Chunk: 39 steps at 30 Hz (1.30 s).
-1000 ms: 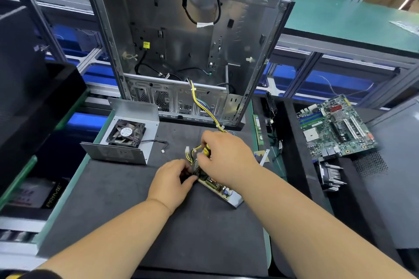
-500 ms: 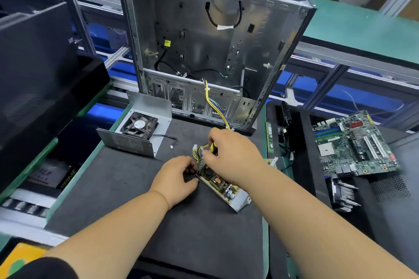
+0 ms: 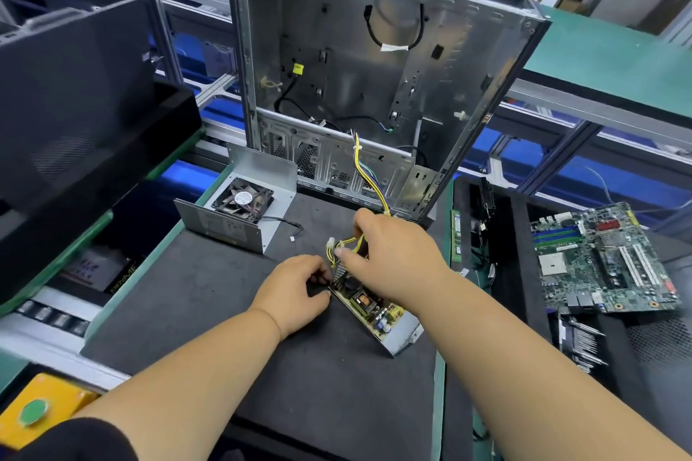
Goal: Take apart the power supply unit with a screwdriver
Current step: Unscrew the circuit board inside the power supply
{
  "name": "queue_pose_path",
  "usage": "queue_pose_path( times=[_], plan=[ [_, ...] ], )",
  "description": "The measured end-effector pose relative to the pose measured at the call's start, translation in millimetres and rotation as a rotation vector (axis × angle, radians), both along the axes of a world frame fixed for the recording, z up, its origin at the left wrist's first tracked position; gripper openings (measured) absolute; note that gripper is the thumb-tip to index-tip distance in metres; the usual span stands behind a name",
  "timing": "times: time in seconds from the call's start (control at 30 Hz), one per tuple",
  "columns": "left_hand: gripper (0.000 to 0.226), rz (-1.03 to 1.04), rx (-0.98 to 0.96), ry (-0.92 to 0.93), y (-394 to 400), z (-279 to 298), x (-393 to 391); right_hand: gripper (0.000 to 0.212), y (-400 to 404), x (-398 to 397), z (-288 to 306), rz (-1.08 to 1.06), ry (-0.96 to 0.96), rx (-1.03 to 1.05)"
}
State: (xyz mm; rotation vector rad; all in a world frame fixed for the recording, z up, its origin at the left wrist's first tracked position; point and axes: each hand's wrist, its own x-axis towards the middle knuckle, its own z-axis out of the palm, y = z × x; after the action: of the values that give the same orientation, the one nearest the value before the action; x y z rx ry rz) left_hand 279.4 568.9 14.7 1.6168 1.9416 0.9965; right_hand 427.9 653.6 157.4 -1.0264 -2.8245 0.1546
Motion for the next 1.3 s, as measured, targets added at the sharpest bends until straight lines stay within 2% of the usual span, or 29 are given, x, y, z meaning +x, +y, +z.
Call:
queue_pose_path(
  times=[0.07,0.23,0.33,0.47,0.57,0.63,0.77,0.83,0.93,1.07,1.3],
  plan=[
    [0.024,0.003,-0.001,-0.008,0,0,0,0.036,2,0,-2,-0.028,-0.029,0.024],
    [0.024,0.007,0.004,-0.008,-1,0,1,0.019,2,-2,1,-0.001,0.057,-0.154],
    [0.019,0.016,0.004,0.003,-1,-1,0,0.019,0,-2,6,0.071,0.070,-0.220],
    [0.019,0.008,-0.007,0.001,-1,-1,0,0.022,-3,-1,5,0.051,0.028,-0.117],
    [0.020,0.008,0.001,-0.023,-2,-2,0,0.034,-3,-1,4,-0.002,-0.059,0.016],
    [0.020,0.018,0.010,-0.035,-3,-2,0,0.031,-1,-2,4,-0.017,-0.063,-0.017],
    [0.015,0.071,0.048,-0.037,-6,-3,1,0.016,-2,-4,8,0.028,0.045,-0.224],
    [0.017,0.087,0.057,-0.037,-7,-4,1,0.021,-1,-2,9,0.059,0.046,-0.261],
    [0.020,0.090,0.069,-0.026,-12,-5,3,0.019,-1,0,6,0.055,0.017,-0.181],
    [0.019,0.086,0.066,0.002,-17,-4,6,0.028,0,-3,4,0.013,-0.045,-0.041],
    [0.021,0.126,0.005,-0.082,-18,-2,3,0.017,-2,-6,5,0.016,0.017,-0.159]
  ],
)
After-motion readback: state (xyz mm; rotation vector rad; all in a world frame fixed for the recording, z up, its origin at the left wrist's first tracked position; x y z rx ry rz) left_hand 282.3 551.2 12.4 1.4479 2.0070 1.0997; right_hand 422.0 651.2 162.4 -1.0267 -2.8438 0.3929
